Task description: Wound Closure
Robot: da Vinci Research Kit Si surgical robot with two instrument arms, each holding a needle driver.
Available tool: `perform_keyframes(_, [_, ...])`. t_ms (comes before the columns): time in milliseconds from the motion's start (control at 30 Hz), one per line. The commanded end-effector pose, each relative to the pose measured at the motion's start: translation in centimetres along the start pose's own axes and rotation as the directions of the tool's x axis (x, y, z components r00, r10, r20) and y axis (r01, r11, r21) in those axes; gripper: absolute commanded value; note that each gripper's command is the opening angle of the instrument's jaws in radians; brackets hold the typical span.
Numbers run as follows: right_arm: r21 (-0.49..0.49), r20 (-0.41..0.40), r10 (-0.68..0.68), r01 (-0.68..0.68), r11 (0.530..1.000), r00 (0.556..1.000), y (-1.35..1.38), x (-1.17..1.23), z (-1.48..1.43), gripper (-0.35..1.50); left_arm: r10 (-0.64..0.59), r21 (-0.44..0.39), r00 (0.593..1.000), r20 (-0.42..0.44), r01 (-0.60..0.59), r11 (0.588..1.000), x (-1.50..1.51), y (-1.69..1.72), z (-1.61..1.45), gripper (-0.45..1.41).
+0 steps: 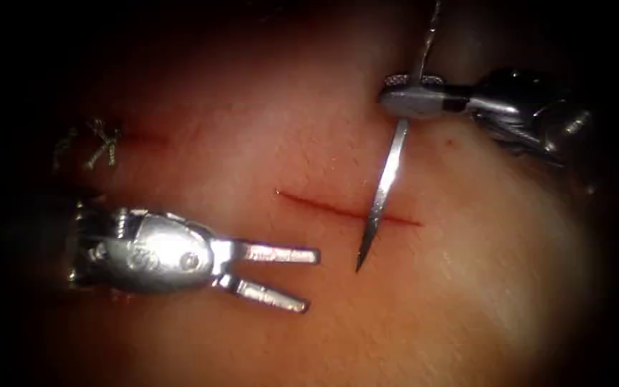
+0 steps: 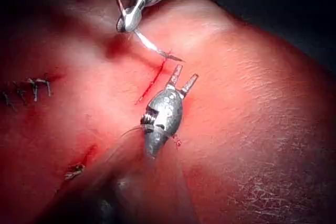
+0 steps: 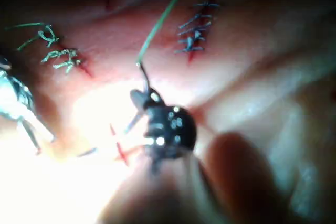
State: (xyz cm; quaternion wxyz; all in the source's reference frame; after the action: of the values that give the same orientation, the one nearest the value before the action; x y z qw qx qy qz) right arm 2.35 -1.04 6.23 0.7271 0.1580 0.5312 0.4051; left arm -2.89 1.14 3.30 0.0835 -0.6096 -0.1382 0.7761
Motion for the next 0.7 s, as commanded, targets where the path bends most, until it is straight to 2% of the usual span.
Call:
perform_keyframes(33, [-0.018, -0.004, -0.045, 0.044, 0.999, 0.999, 0.05, 0.04, 0.09, -0.35, -0.073, 0.018, 0.997, 0.017, 0.072, 0.997, -0.10, -0.02, 0.10, 0.09])
perform_keyframes(167, [-0.066, 0.000, -0.159, 0.159, 0.985, 0.987, 0.06, 0.12, 0.14, -0.35, -0.242, 0.068, 0.969, 0.051, 0.238, 0.969, -0.26, -0.06, 0.19, -0.25])
perform_keyframes(300, [-0.105, 0.021, -0.258, 0.259, 0.960, 0.966, 0.06, 0.18, 0.20, -0.35, -0.296, 0.105, 0.952, 0.076, 0.287, 0.952, -0.43, -0.10, 0.26, -0.22])
perform_keyframes(467, [-0.124, 0.037, -0.351, 0.353, 0.927, 0.936, 0.06, 0.27, 0.32, -0.35, -0.301, 0.124, 0.948, 0.104, 0.288, 0.950, -0.63, -0.12, 0.30, -0.20])
perform_keyframes(700, [-0.117, 0.055, -0.509, 0.512, 0.851, 0.859, 0.02, 0.22, 0.42, -0.35, -0.294, 0.130, 0.941, 0.166, 0.274, 0.953, -0.78, -0.09, 0.34, -0.20])
